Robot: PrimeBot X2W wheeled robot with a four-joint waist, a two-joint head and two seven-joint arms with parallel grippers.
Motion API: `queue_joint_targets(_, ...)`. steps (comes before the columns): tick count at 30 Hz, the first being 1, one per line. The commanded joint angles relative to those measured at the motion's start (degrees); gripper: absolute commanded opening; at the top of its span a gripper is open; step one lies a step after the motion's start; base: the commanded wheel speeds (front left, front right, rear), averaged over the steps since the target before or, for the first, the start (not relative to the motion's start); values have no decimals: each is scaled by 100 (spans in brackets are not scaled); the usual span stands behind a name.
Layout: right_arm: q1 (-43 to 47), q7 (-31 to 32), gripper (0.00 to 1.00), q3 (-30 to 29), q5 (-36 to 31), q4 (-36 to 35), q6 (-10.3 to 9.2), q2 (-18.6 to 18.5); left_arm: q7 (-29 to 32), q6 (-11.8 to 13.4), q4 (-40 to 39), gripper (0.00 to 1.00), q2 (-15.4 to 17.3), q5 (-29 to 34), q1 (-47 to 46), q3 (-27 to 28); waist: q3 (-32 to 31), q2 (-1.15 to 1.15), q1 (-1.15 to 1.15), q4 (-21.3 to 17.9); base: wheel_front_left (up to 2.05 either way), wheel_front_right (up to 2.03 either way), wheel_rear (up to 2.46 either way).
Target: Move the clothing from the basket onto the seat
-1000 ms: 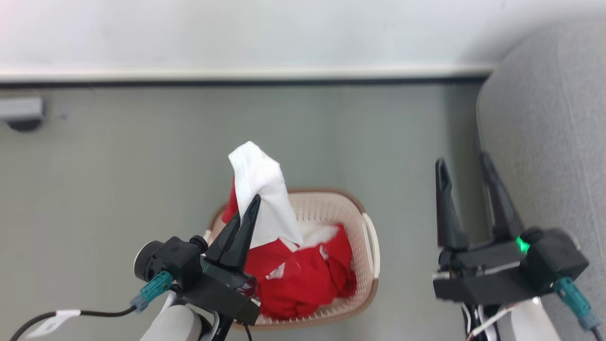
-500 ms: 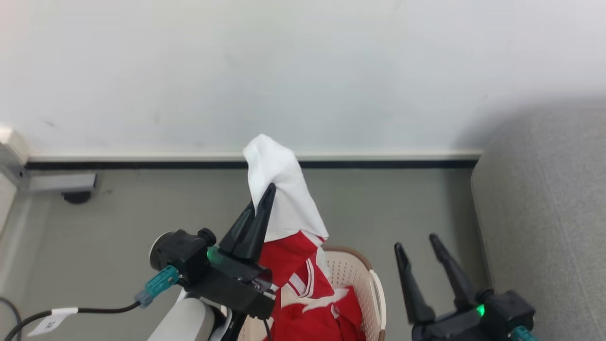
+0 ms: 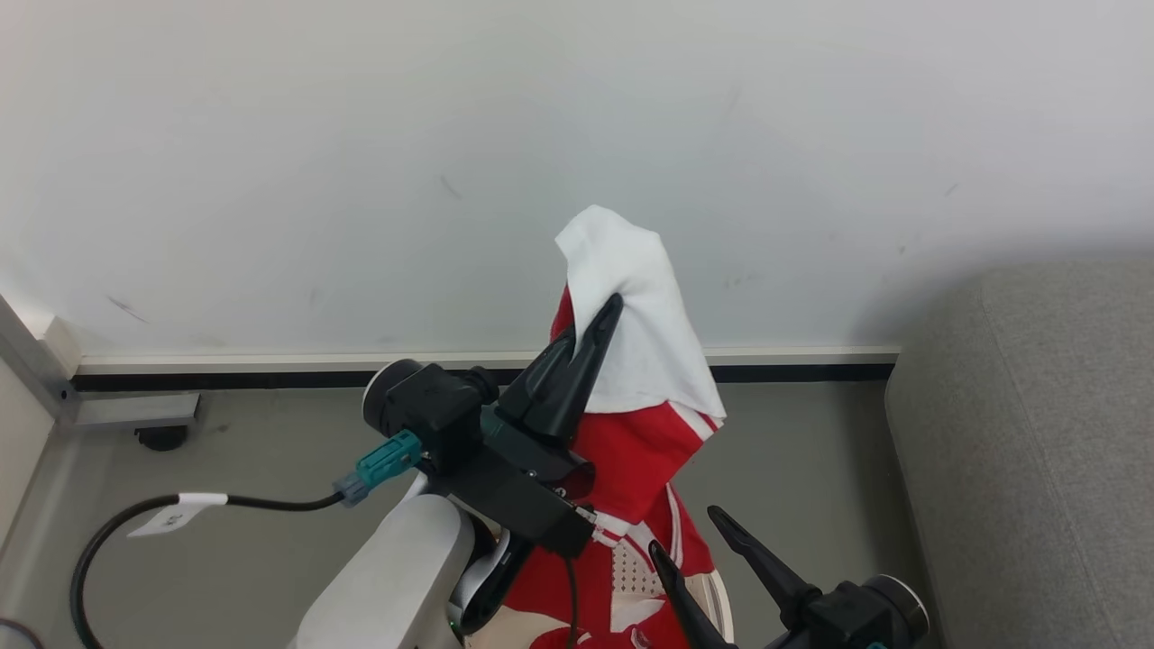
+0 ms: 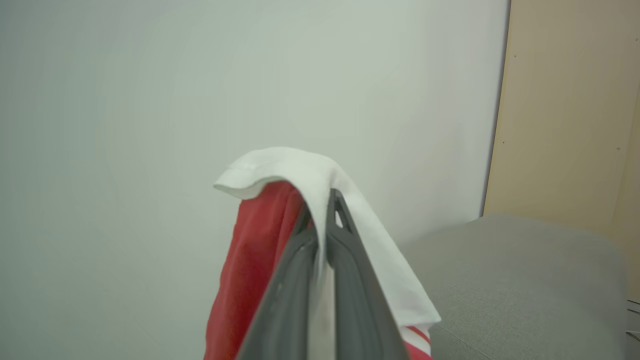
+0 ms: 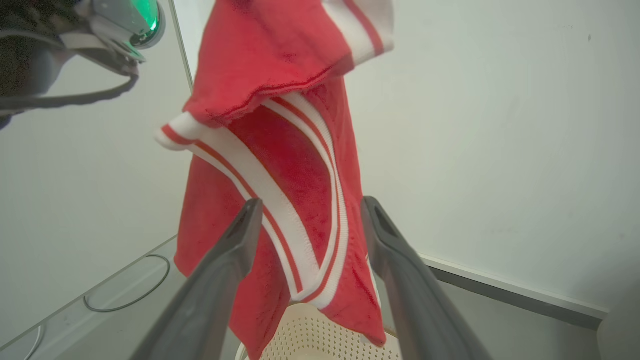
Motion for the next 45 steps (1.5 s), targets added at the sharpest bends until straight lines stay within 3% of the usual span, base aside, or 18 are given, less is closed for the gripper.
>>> queue_joint_targets(1, -76, -15, 100, 11, -2, 66, 22, 34, -10, -35, 17, 0, -14, -34, -126, -81, -21, 1, 0, 5, 0, 0, 0)
queue_joint_targets(20, -575, -14, 100, -376, -524, 330, 22, 331, 101, 208, -64, 0, -59, -746, -735, -1493, -9, 1, 0, -64, 0, 0, 0)
queue_joint_targets(21, -599, -14, 5, -335, -534, 394, 22, 343, 93, 239, -52, 0, -62, -776, -764, -1539, -5, 1, 0, -62, 0, 0, 0)
queue_joint_targets(23, -634, -15, 0, -327, -540, 441, 22, 357, 84, 257, -34, 0, -62, -805, -779, -1586, -2, 1, 0, -63, 0, 0, 0)
queue_joint_targets(35, -551, -15, 0, -507, -547, 265, 22, 386, 66, 399, 585, 0, -19, -959, -836, -1618, 35, 1, 0, -115, 0, 0, 0)
queue_joint_targets(36, -529, -15, 0, -520, -546, 227, 22, 376, 61, 418, 645, 44, -14, -960, -834, -1587, 44, 1, 0, -121, 0, 0, 0)
queue_joint_targets(37, -515, -15, 0, -527, -543, 193, 22, 365, 62, 423, 710, 100, -16, -991, -821, -1581, 52, 1, 0, -128, 0, 0, 0)
queue_joint_targets(45, -388, -16, 0, -732, -492, 119, 22, 302, 96, 425, 876, 100, 21, -1026, -802, -1619, 69, 1, 0, -104, 0, 0, 0)
